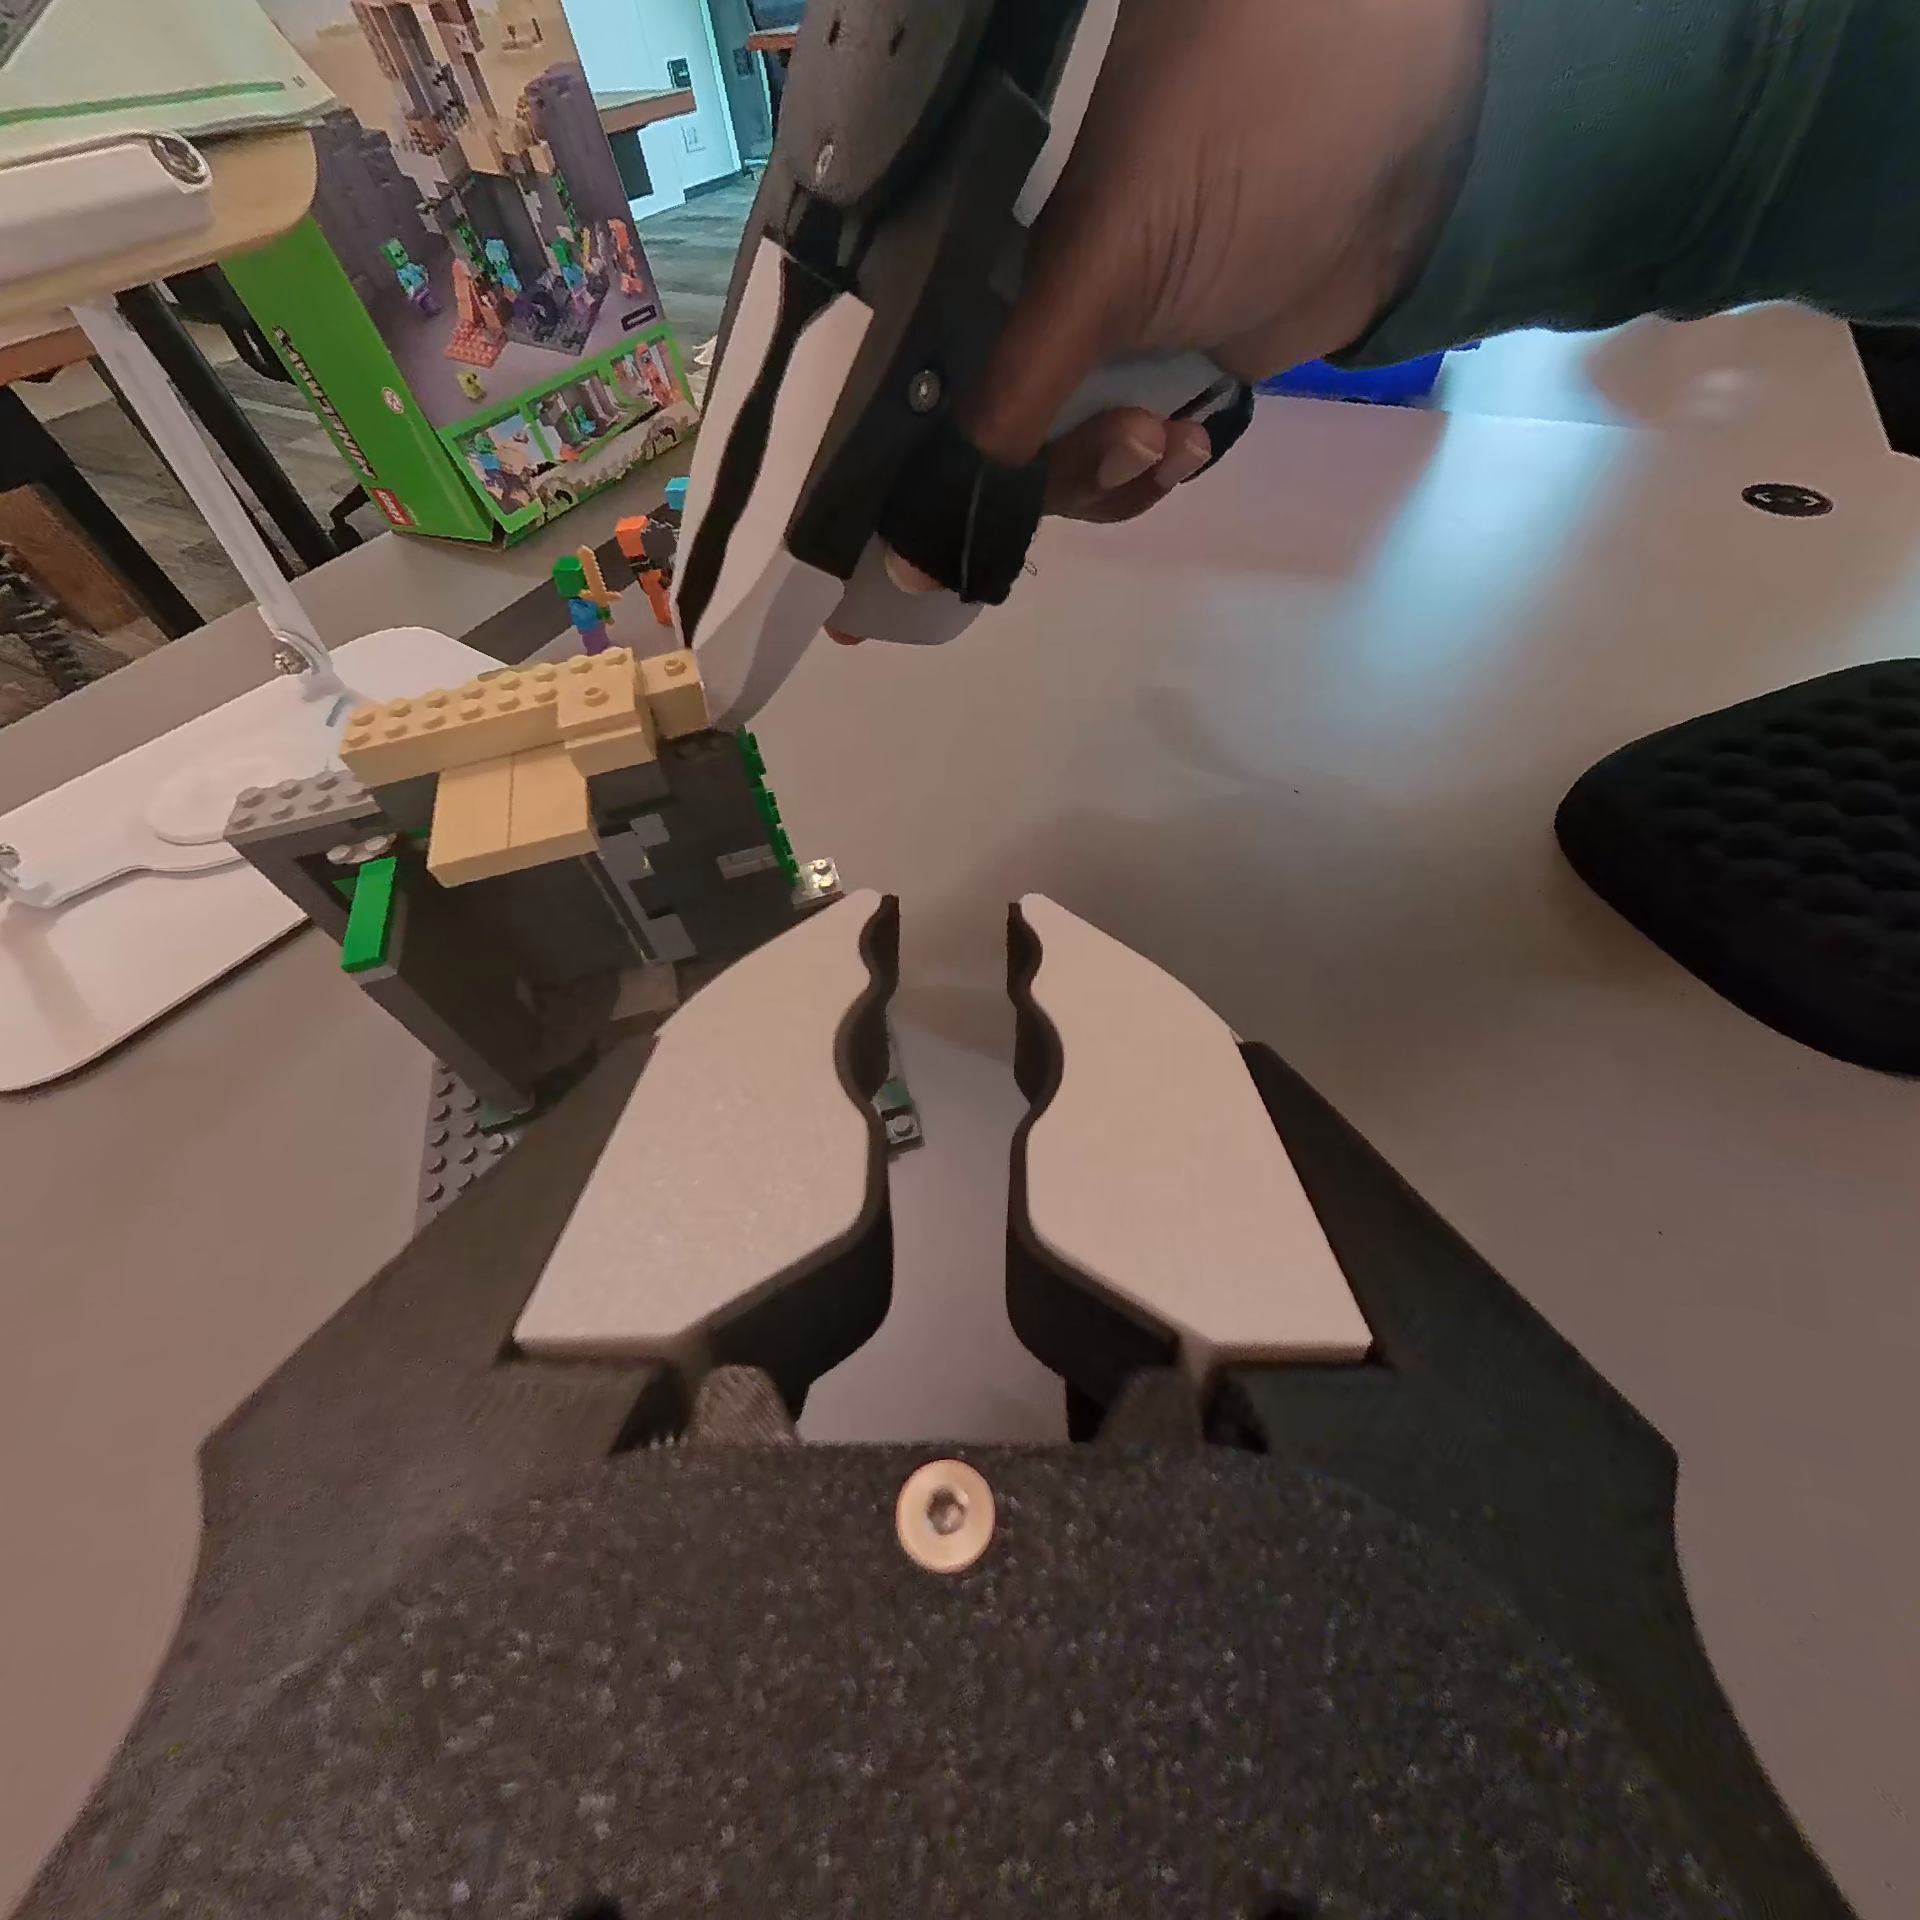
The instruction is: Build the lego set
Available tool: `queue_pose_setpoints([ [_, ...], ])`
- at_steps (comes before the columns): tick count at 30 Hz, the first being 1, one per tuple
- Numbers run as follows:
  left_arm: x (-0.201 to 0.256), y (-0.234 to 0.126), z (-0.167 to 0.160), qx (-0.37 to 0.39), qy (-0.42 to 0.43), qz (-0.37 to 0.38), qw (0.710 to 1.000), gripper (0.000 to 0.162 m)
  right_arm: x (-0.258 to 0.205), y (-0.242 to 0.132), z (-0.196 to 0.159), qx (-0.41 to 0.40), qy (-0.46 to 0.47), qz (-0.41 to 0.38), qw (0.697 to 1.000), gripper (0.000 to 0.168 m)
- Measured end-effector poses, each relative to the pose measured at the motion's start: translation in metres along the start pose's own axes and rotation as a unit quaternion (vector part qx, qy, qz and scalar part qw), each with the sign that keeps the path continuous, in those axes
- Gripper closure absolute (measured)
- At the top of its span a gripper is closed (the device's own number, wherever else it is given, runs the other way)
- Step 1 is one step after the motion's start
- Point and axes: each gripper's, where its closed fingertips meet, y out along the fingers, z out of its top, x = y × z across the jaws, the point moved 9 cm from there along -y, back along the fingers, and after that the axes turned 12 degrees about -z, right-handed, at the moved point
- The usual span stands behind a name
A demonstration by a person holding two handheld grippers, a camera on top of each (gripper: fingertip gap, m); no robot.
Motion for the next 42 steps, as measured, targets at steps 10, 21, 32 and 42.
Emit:
queue_pose_setpoints([
  [10, 0.002, 0.001, 0.0, -0.005, 0.003, -0.007, 1.0, 0.143, -0.004, 0.002, -0.001, -0.001, 0.004, 0.0, 1.0, 0.152],
  [21, 0.003, 0.001, 0.0, -0.008, 0.004, -0.01, 1.0, 0.143, -0.004, 0.003, -0.004, 0.008, 0.004, 0.004, 1.0, 0.148],
  [32, 0.002, 0.002, -0.001, -0.011, 0.004, -0.009, 1.0, 0.143, -0.005, -0.001, -0.007, 0.046, -0.012, 0.007, 0.999, 0.14],
  [42, 0.002, 0.004, -0.003, -0.013, 0.0, -0.012, 1.0, 0.143, -0.03, -0.005, -0.025, 0.126, -0.186, -0.155, 0.962, 0.134],
])
